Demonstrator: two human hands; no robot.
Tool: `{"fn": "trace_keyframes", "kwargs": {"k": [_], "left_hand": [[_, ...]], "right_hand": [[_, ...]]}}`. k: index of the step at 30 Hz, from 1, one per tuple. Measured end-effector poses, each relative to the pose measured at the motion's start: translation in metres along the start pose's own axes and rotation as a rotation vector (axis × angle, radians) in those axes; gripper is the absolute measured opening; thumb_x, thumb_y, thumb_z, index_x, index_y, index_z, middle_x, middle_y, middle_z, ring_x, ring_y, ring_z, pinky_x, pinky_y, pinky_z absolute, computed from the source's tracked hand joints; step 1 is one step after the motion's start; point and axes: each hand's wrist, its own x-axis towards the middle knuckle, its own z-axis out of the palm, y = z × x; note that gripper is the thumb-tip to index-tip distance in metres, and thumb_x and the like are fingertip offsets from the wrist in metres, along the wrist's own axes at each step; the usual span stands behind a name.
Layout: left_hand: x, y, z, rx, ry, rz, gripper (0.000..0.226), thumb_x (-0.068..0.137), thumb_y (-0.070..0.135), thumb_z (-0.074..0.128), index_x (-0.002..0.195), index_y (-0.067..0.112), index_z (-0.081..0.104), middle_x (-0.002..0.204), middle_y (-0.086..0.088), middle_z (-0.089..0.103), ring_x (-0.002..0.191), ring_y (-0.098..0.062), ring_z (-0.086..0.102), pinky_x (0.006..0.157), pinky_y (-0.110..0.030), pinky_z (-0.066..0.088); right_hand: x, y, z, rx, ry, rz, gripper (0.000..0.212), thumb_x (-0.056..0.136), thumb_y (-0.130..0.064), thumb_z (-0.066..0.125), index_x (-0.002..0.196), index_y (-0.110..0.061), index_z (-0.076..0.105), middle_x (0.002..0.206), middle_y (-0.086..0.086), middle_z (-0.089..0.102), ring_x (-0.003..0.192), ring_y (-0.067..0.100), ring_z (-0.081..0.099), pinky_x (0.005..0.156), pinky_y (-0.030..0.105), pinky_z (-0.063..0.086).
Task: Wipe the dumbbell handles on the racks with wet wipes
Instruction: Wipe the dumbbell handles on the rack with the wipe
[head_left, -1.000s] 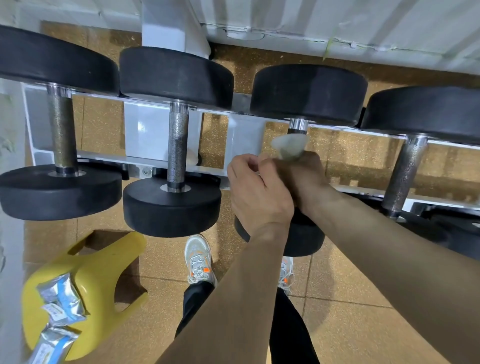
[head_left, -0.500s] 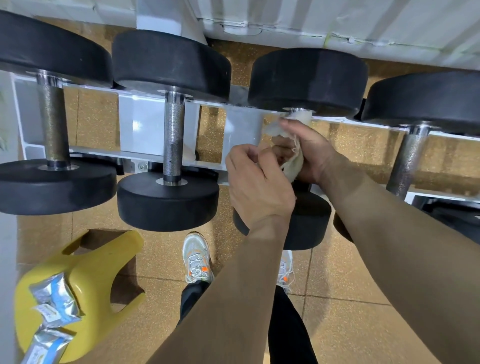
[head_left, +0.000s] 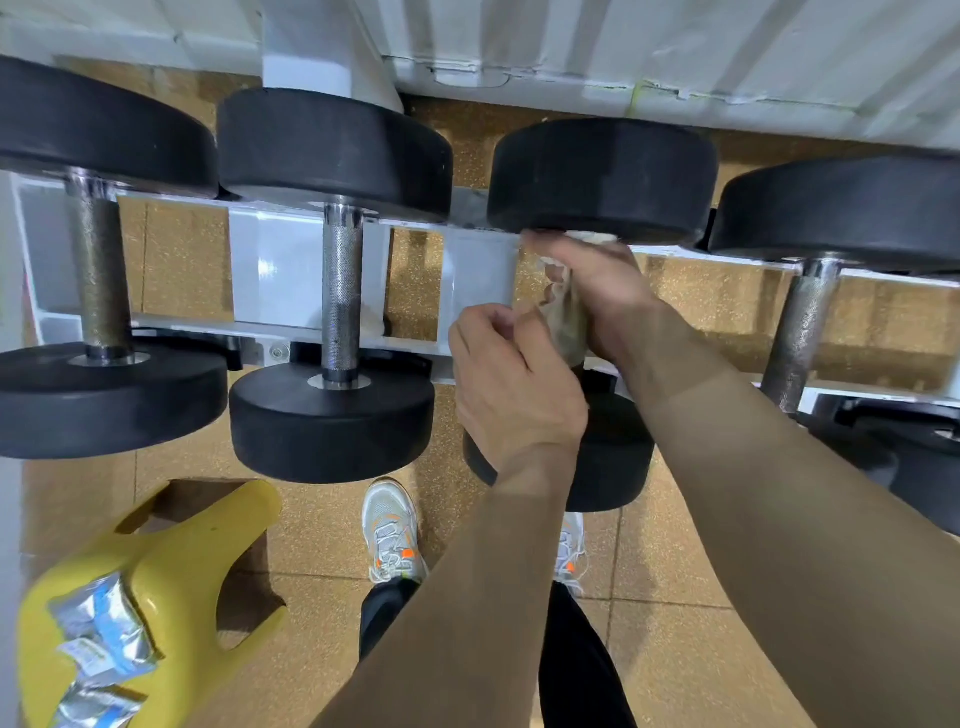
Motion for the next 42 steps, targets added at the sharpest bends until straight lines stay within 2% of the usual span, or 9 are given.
{"fn": "trace_keyframes", "kwargs": {"k": [5,8,13,18,21,24,27,32,42], "left_hand": [[0.001,-0.001,0.000,0.000,-0.015,-0.004,0.034,0.090,0.053,0.031,0.096,0.027,0.051,0.099,0.010,0.057,0.090,-0.013,0.054,0.081,-0.034,0.041],[0.000,0.003,-0.003,-0.011,-0.022,-0.034,0.029,0.092,0.050,0.035,0.094,0.026,0.052,0.099,0.009,0.057,0.092,-0.015,0.054,0.081,-0.034,0.038],[0.001,0.007,-0.009,-0.011,-0.088,-0.115,0.030,0.093,0.051,0.034,0.097,0.029,0.054,0.101,0.009,0.063,0.098,-0.018,0.057,0.088,-0.039,0.042],[0.011,0.014,-0.026,-0.096,-0.316,-0.227,0.019,0.103,0.039,0.048,0.114,0.027,0.058,0.104,0.013,0.062,0.093,0.000,0.055,0.082,-0.025,0.039],[0.021,0.013,-0.039,-0.132,-0.547,-0.256,0.042,0.094,0.053,0.061,0.126,0.025,0.060,0.112,0.009,0.067,0.103,-0.006,0.062,0.088,-0.020,0.044],[0.028,0.011,-0.052,-0.144,-0.725,-0.246,0.057,0.076,0.065,0.073,0.114,0.023,0.072,0.108,0.001,0.076,0.104,-0.020,0.071,0.101,-0.039,0.051],[0.035,0.011,-0.060,-0.263,-0.752,-0.230,0.034,0.087,0.042,0.073,0.108,0.015,0.075,0.107,-0.007,0.077,0.103,-0.022,0.073,0.092,-0.033,0.056],[0.037,0.011,-0.050,-0.200,-0.758,-0.191,0.018,0.084,0.029,0.081,0.097,0.020,0.072,0.093,0.001,0.074,0.088,-0.016,0.071,0.079,-0.030,0.055],[0.059,-0.008,-0.043,0.034,-0.424,0.012,0.025,0.086,0.003,0.071,0.079,0.025,0.062,0.076,0.009,0.057,0.072,-0.010,0.057,0.072,-0.024,0.051]], "right_hand": [[0.010,0.021,-0.029,0.226,-0.491,0.268,0.032,0.061,-0.035,0.091,0.063,-0.019,0.064,0.056,-0.005,0.038,0.054,0.008,0.036,0.063,0.024,0.041],[-0.005,0.027,-0.032,0.071,-0.395,0.269,0.023,0.080,-0.026,0.079,0.084,-0.010,0.063,0.071,0.007,0.059,0.068,0.018,0.057,0.071,0.030,0.048],[-0.039,0.034,-0.020,-0.781,0.135,-0.073,0.030,0.088,-0.041,0.074,0.078,-0.016,0.061,0.075,0.001,0.068,0.067,0.016,0.063,0.057,0.027,0.048],[-0.069,0.033,-0.044,-0.523,0.319,-0.308,0.025,0.097,-0.020,0.066,0.073,-0.018,0.060,0.070,-0.002,0.061,0.073,0.018,0.062,0.064,0.027,0.047],[-0.094,0.021,-0.058,-0.044,0.062,-0.246,0.020,0.095,0.000,0.058,0.092,-0.014,0.072,0.087,0.004,0.073,0.086,0.023,0.072,0.074,0.031,0.058],[-0.103,0.014,-0.066,0.210,-0.226,-0.076,0.032,0.087,-0.003,0.058,0.115,-0.012,0.071,0.119,0.016,0.072,0.114,0.033,0.068,0.097,0.050,0.056],[-0.094,0.015,-0.065,0.117,-0.252,0.001,0.040,0.093,-0.003,0.055,0.133,-0.003,0.060,0.129,0.020,0.066,0.119,0.036,0.064,0.102,0.051,0.052],[-0.084,0.020,-0.063,0.003,-0.236,-0.045,0.026,0.092,0.002,0.062,0.116,-0.005,0.069,0.110,0.014,0.075,0.102,0.028,0.072,0.091,0.041,0.058],[-0.042,0.027,-0.089,-0.376,0.316,-0.015,0.020,0.079,-0.009,0.070,0.088,-0.027,0.068,0.103,0.000,0.069,0.102,0.026,0.067,0.091,0.046,0.059]]}}
